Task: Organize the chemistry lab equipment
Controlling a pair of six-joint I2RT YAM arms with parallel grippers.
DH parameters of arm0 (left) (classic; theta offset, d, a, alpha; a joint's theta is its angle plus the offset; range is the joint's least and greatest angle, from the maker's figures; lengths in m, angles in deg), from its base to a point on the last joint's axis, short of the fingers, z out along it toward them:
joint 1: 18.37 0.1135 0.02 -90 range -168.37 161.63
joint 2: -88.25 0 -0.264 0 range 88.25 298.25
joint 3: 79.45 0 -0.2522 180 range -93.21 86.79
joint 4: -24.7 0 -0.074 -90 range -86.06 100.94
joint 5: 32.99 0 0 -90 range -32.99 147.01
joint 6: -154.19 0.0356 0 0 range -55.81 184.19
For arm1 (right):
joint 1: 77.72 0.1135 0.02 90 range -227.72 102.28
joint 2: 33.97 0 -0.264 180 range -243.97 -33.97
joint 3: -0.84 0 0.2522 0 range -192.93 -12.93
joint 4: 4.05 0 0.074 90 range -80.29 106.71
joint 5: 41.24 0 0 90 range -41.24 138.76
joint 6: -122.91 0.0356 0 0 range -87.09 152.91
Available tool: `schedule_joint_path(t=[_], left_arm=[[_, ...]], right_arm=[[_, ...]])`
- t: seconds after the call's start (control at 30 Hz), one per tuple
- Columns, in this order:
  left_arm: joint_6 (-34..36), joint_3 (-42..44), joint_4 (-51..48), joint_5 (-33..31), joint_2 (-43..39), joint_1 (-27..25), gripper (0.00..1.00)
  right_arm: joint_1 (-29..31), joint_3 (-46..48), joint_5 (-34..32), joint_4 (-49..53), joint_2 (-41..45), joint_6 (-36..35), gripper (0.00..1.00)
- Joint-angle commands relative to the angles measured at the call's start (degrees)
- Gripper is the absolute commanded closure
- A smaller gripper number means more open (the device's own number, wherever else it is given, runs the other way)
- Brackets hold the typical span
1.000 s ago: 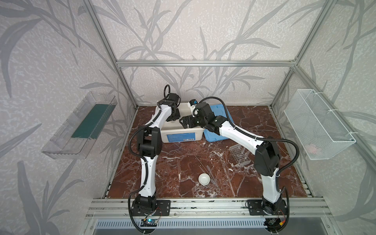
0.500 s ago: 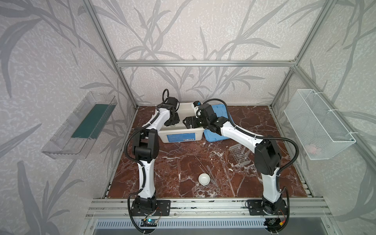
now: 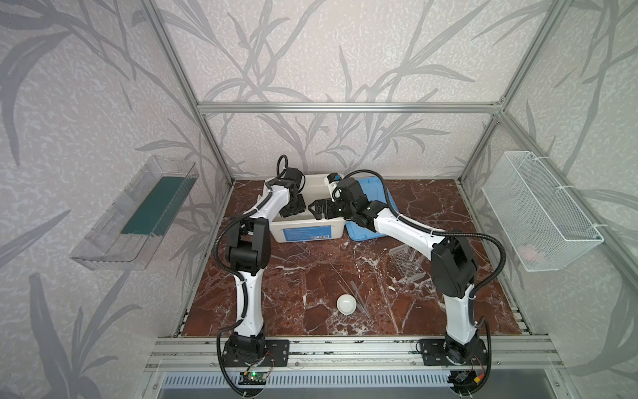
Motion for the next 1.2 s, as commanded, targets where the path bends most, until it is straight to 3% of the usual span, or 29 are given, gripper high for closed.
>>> schedule_joint_path(t=[0.0, 0.3, 0.53, 0.77, 0.97, 1.17], left_arm=[[-1.26, 1.93, 1.91, 0.40, 0.87, -0.27, 0.91], [-1.65, 2.83, 3.05, -0.22, 2.45, -1.08, 0.88], [-1.54, 2.28, 1.54, -1.69, 2.21, -1.16, 0.73], [-0.80, -0.19, -0.62, -3.09, -0.70, -1.34, 0.50], [0.07, -0.56, -1.16, -3.48, -3.78, -1.52, 0.19], [1.14, -1.18, -2.76, -4.45, -7.58, -1.67, 0.04]], right_arm=[[-0.08, 0.84, 0.06, -0.30, 1.50, -0.10, 0.03], [0.01, 3.53, -0.92, -1.62, 2.88, 0.27, 0.03], [0.10, 3.93, -0.48, -1.44, 2.91, 0.61, 0.03], [0.16, 4.21, -0.65, -0.86, 4.67, 0.11, 0.03], [0.16, 6.34, -1.10, -3.11, 7.05, 1.26, 0.03], [0.18, 7.97, -1.93, -2.85, 10.02, 0.99, 0.03]])
